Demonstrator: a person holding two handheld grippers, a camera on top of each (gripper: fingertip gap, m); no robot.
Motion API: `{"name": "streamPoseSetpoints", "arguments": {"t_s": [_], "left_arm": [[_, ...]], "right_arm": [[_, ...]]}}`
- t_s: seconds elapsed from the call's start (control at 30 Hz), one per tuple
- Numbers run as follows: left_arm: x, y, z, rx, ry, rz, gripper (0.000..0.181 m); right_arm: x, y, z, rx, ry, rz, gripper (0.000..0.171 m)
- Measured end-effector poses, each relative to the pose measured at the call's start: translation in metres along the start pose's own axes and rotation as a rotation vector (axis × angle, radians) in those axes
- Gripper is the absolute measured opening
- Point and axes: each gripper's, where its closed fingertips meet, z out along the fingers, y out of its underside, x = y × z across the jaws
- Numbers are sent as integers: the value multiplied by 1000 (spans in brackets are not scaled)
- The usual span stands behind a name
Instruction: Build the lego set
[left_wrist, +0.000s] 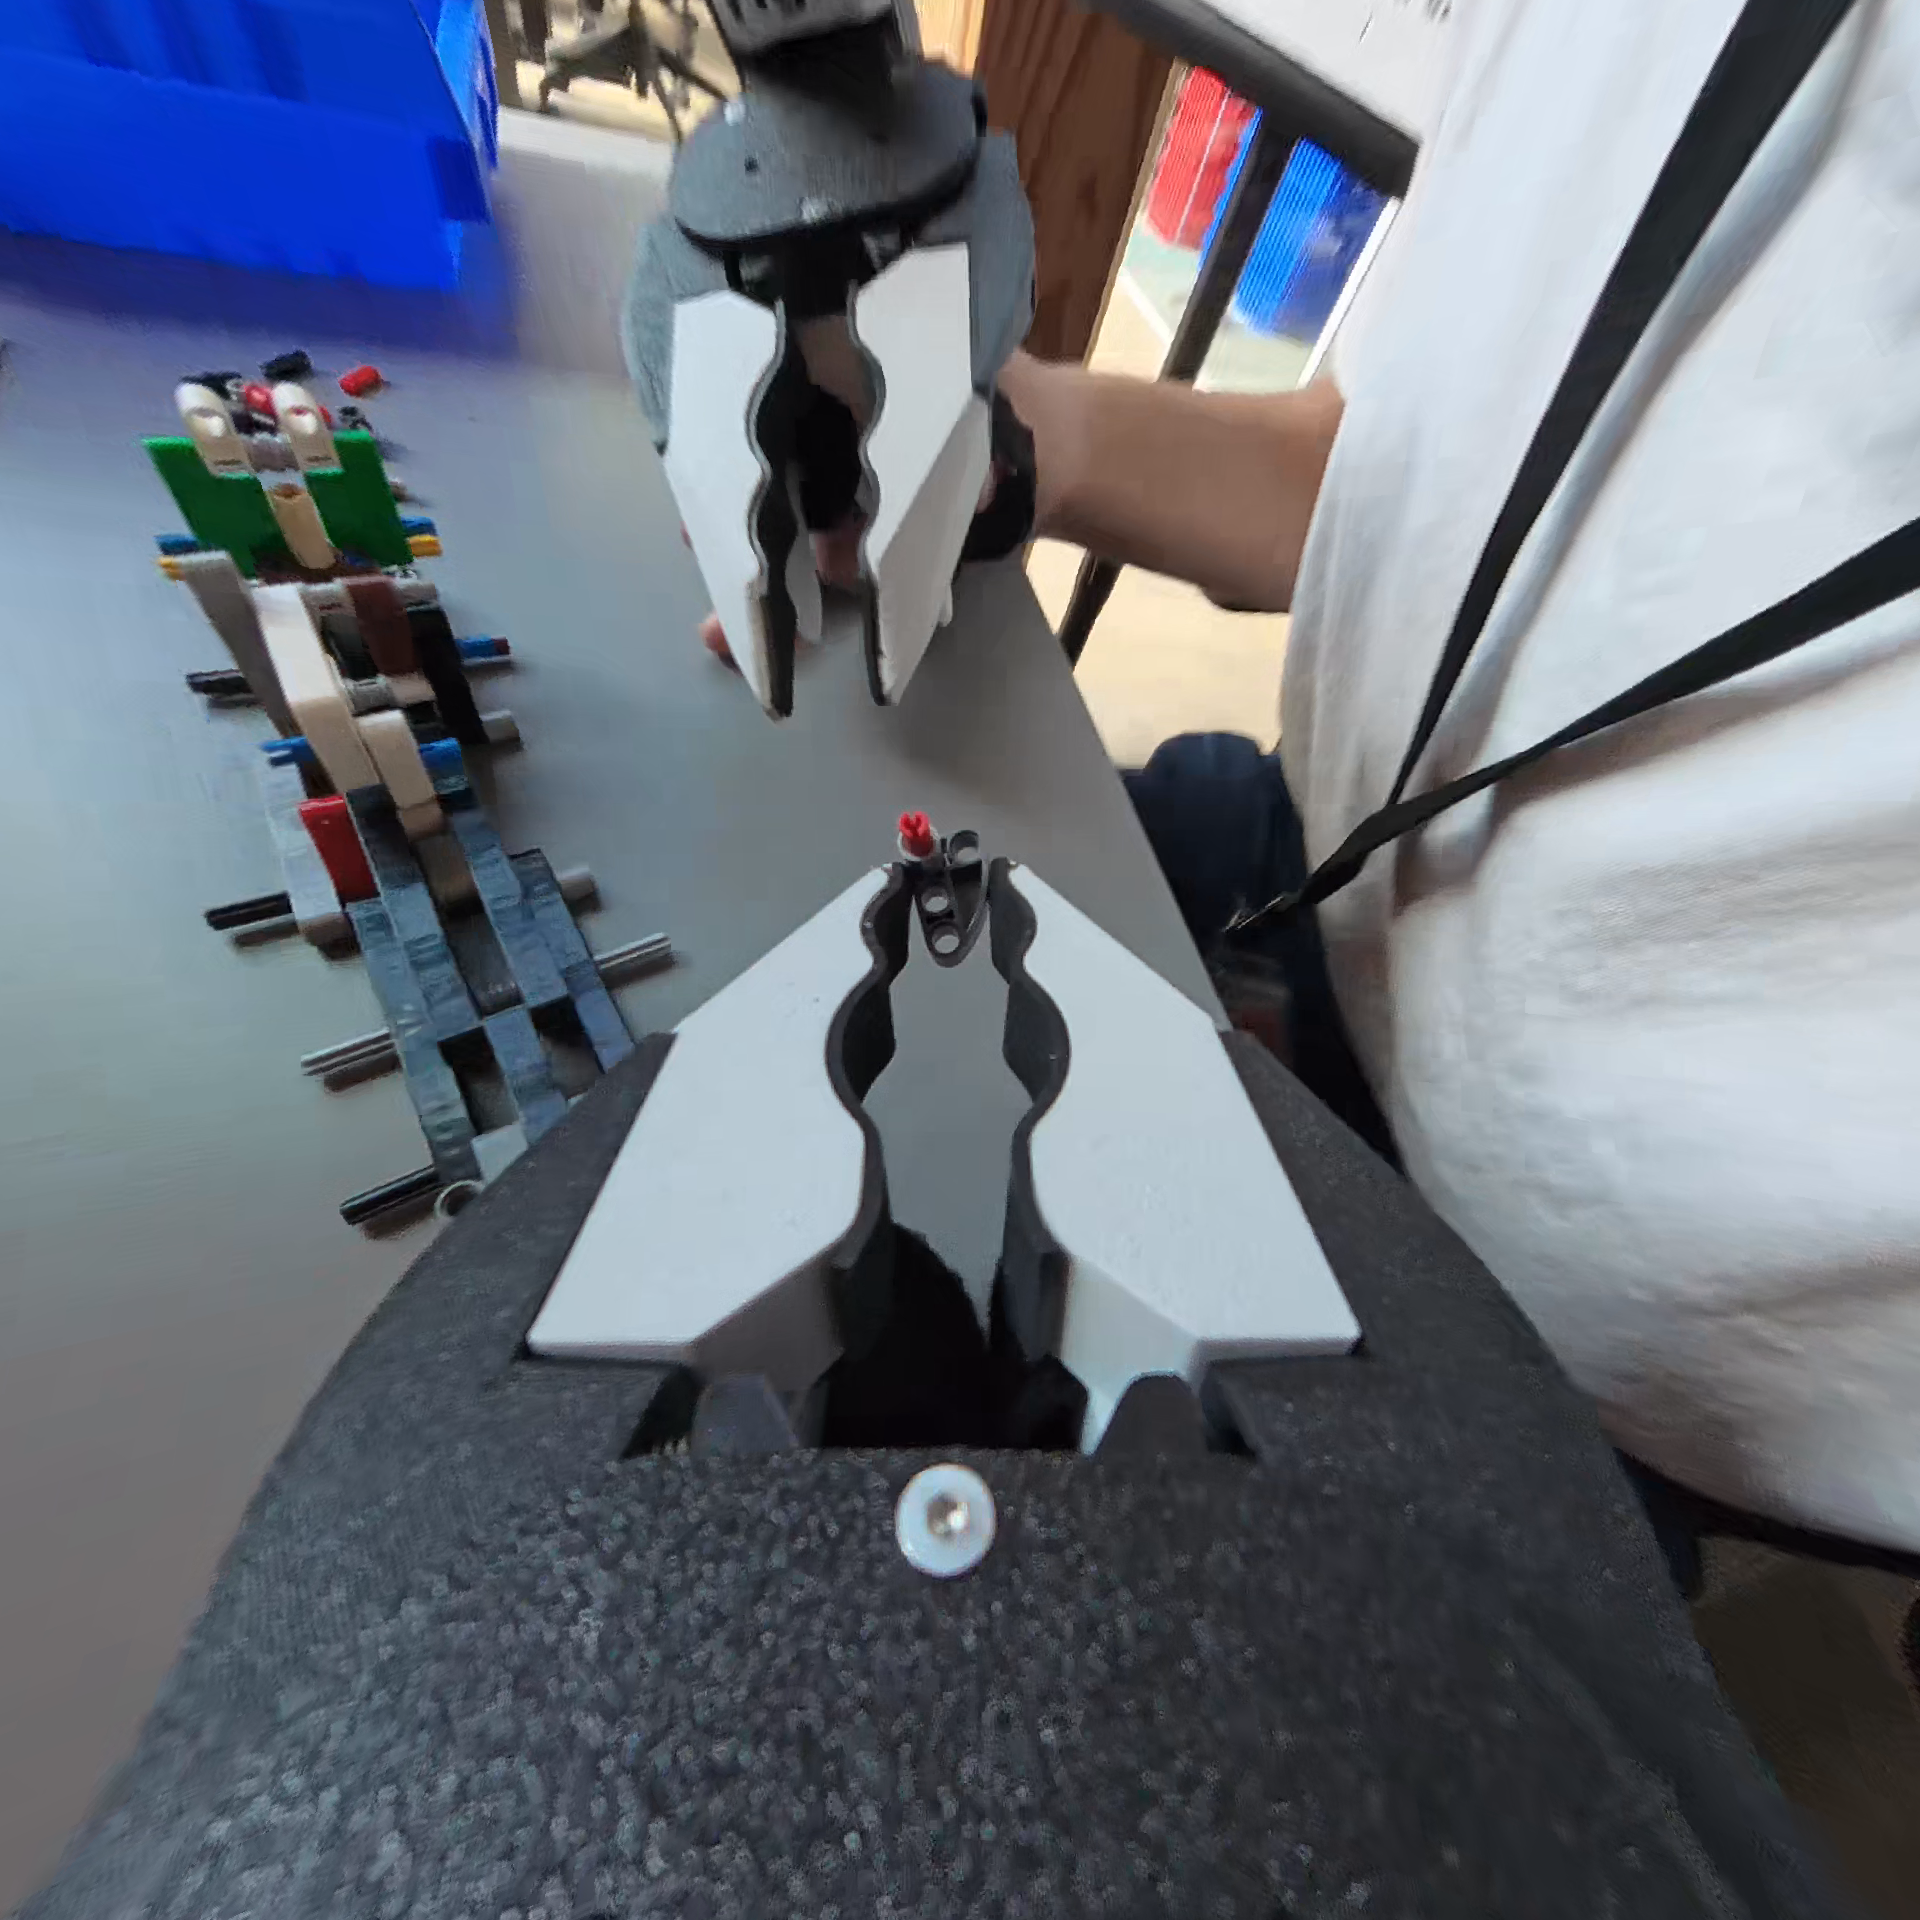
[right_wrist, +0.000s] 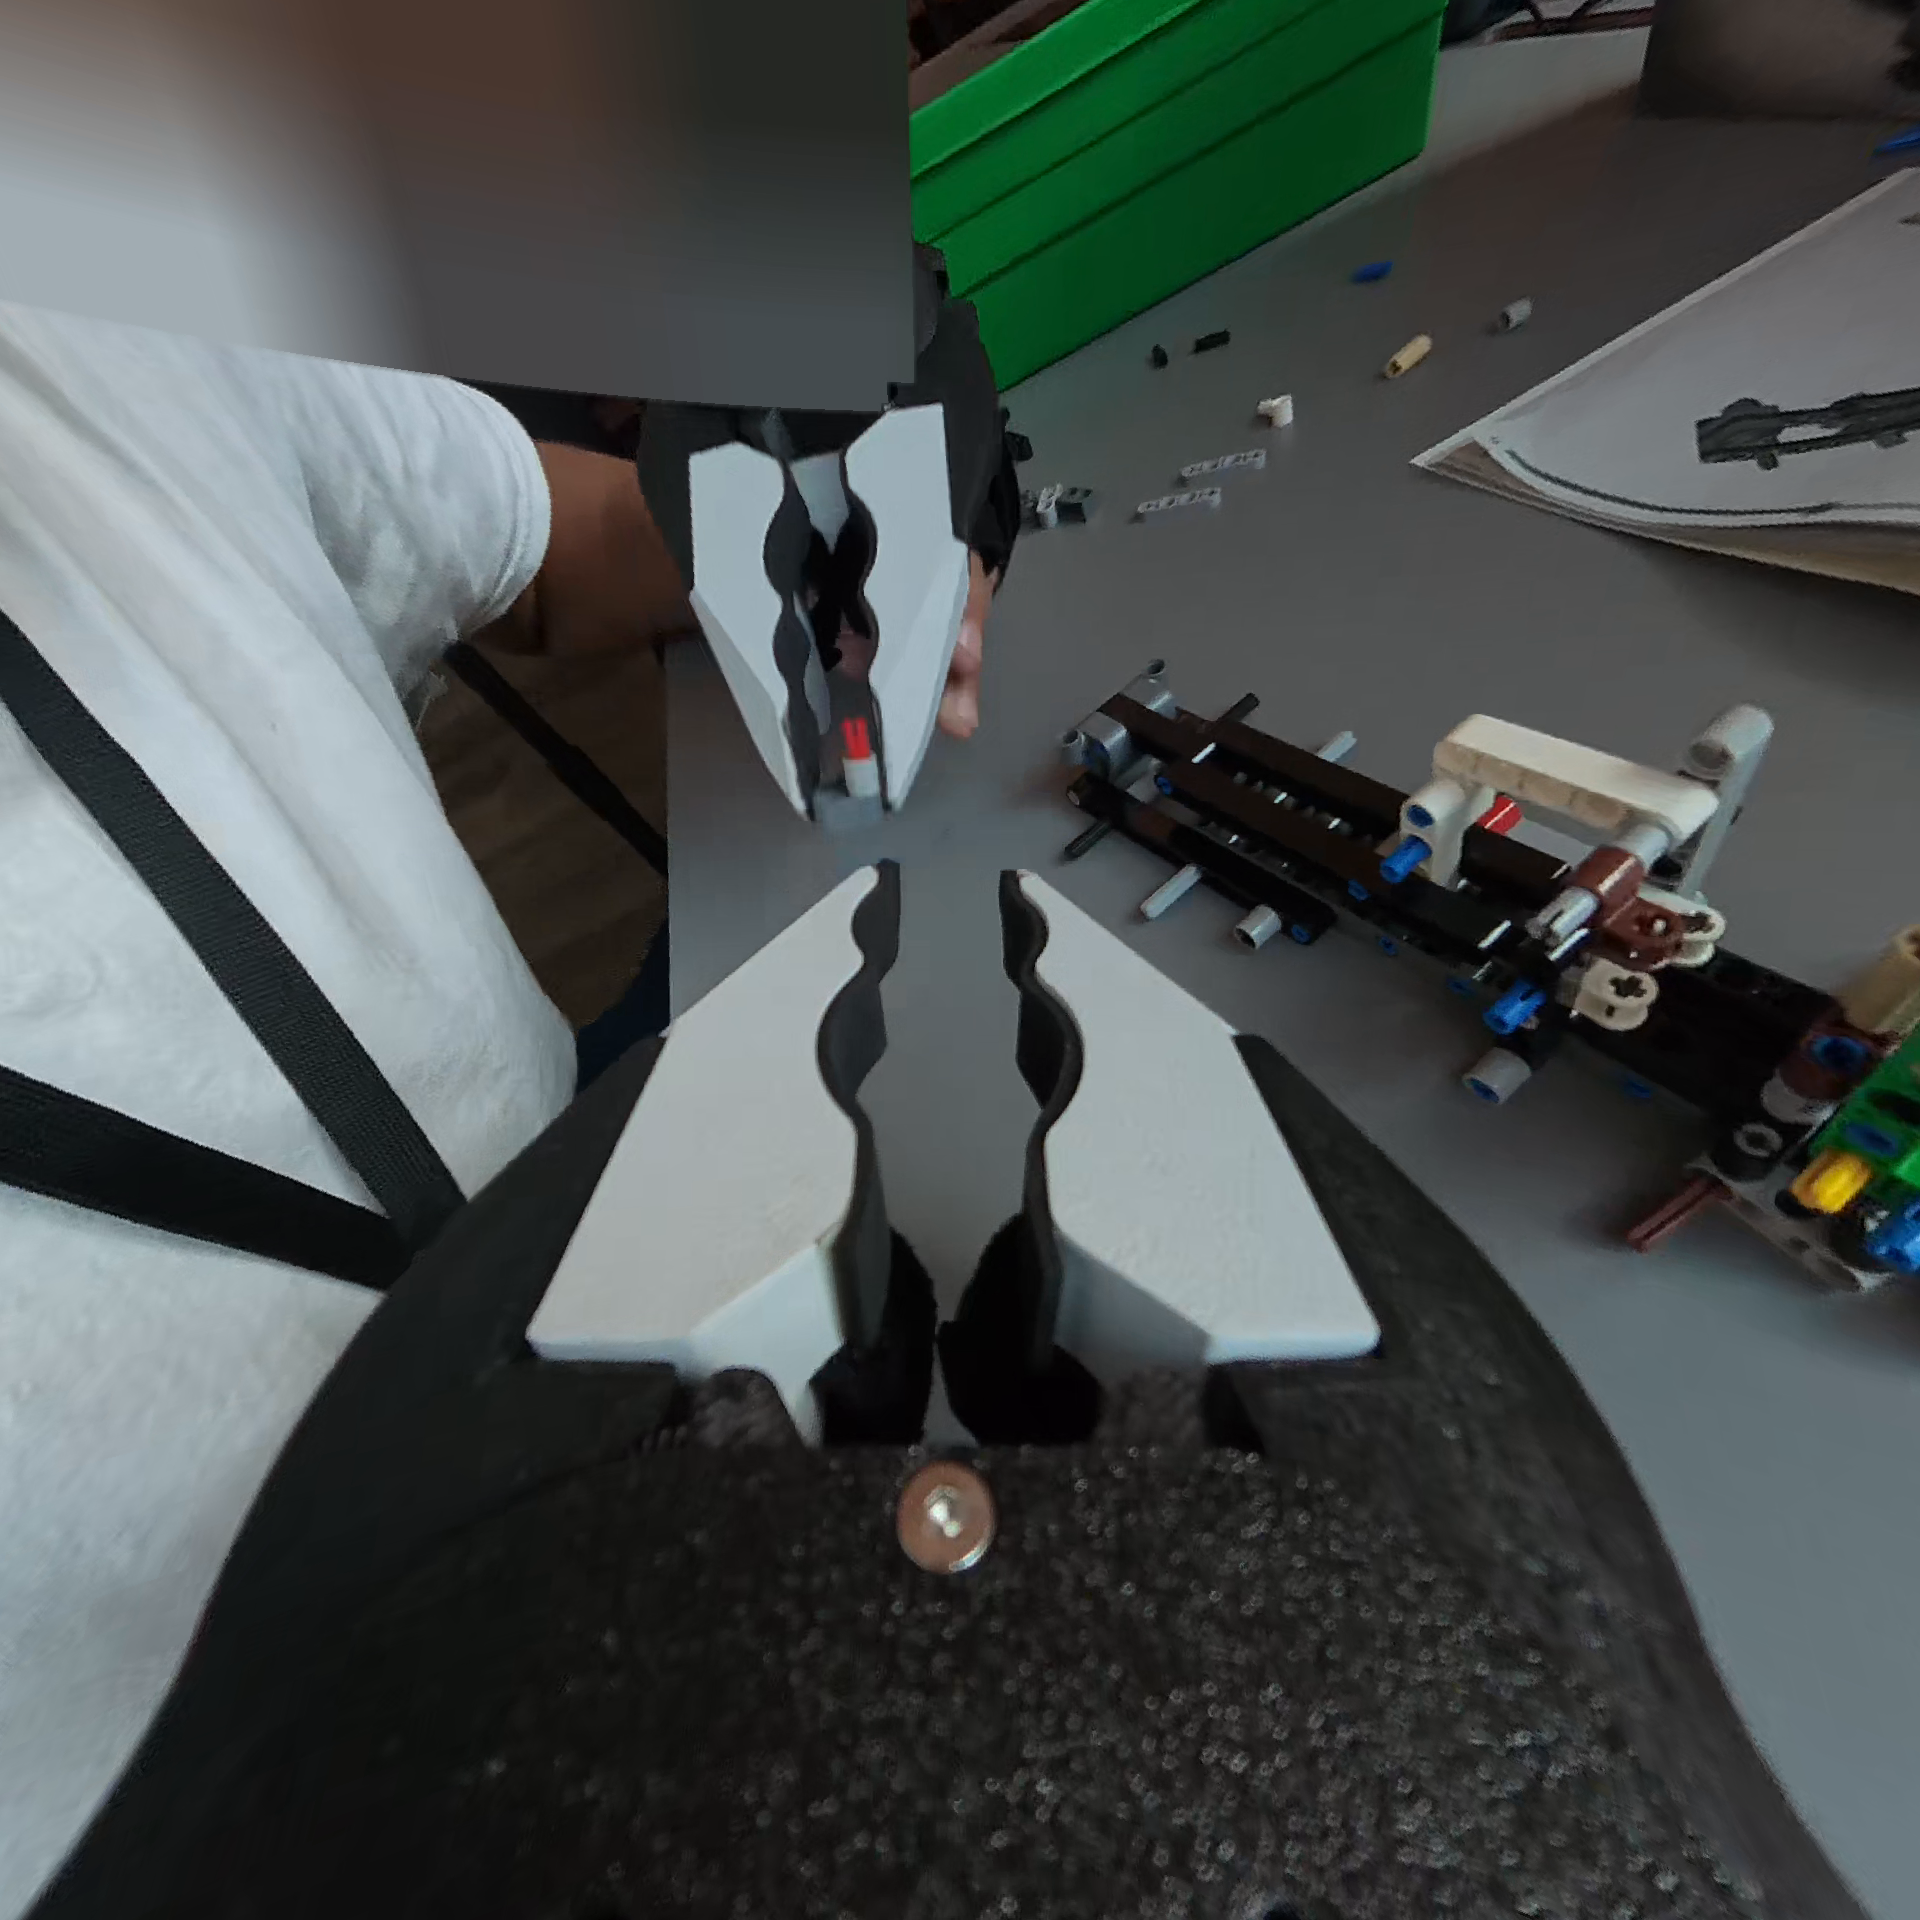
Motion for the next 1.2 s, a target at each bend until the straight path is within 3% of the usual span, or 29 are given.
{"name": "streamPoseSetpoints", "arguments": {"t_s": [0.13,0.43,0.93,1.2], "left_arm": [[-1,-32,-24,229,98,-95,14],[-40,-65,-85,532,29,-195,13],[-102,-38,-104,530,-224,-348,13],[-102,-39,-106,548,-194,-367,13]], "right_arm": [[-3,-1,-1,8,-30,13,19],[-5,-6,-5,48,-86,69,19],[-3,-4,-2,28,-105,100,19],[-3,-4,-2,26,-109,108,19]]}}
